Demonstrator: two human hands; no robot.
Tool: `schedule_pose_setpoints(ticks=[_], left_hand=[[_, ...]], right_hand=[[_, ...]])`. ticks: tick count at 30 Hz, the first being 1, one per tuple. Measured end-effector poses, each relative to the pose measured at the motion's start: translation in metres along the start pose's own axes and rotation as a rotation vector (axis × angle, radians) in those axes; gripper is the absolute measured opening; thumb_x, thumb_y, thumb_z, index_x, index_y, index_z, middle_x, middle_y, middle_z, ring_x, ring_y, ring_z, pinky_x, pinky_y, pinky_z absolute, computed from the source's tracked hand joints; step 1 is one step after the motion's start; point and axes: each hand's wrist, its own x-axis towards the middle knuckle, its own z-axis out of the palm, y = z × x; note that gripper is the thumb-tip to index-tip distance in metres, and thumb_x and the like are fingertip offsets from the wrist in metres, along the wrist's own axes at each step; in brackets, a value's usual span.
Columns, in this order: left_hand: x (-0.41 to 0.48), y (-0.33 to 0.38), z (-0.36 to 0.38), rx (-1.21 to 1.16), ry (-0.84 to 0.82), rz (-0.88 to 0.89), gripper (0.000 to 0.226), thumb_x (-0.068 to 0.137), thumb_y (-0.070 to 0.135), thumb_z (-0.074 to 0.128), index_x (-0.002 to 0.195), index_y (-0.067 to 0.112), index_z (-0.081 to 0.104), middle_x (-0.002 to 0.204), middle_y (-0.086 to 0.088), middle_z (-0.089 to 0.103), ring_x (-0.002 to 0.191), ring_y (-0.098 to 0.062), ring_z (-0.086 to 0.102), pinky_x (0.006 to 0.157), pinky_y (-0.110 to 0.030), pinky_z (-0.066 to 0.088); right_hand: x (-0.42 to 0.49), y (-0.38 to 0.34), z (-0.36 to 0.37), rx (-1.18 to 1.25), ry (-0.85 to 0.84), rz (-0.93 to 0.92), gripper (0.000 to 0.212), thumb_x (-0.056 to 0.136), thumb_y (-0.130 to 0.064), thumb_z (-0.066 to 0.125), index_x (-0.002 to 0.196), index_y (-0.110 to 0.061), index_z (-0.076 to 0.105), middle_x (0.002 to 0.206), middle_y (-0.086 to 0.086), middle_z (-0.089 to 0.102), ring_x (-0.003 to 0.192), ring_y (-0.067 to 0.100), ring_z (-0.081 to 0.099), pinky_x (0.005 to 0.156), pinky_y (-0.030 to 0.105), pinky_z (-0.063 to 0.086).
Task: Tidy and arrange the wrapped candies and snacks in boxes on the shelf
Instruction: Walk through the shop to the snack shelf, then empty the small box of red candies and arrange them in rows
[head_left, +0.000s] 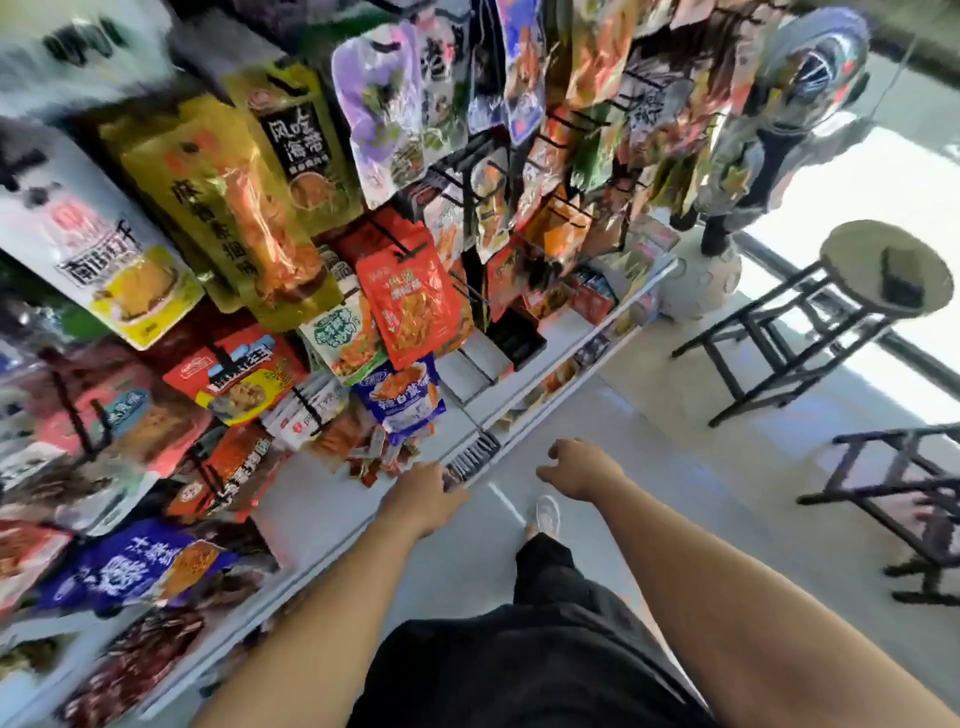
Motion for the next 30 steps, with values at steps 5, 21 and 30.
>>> schedule_pose_setpoints(ticks=[5,21,30], left_hand=[[0.017,0.013,-0.009,-0.171,0.072,-0.175,0.051,0.086,0.053,0.051,0.127,0.022,0.057,0.132,-0.002,0.055,0.113,-0.021,0.055,0.089,-0.034,0.048],[0.053,0.014,0.023,-0.274,0.216,-0.329,0.055,0.094,0.053,0.049,0.135,0.016,0.053,0.135,-0.009,0.055,0.116,-0.025,0.057,0.099,-0.039,0.047],[0.161,-0.024,0.119,-0.283,0.303,-0.462,0.045,0.095,0.048,0.051,0.129,0.018,0.056,0.131,-0.003,0.057,0.117,-0.02,0.056,0.098,-0.036,0.047]], right_hand=[[0.067,-0.013,-0.05,-0.134,-0.095,-0.176,0.056,0.094,-0.045,0.055,0.135,-0.008,0.052,0.139,0.014,0.054,0.123,0.034,0.054,0.101,0.046,0.047],[0.154,-0.029,-0.081,-0.49,-0.127,-0.387,0.056,0.092,-0.048,0.053,0.139,-0.018,0.05,0.14,0.013,0.051,0.125,0.035,0.052,0.102,0.044,0.046],[0.298,-0.029,-0.002,-0.58,-0.165,-0.667,0.054,0.092,-0.05,0.053,0.14,-0.026,0.049,0.143,0.005,0.051,0.13,0.029,0.048,0.105,0.043,0.044]])
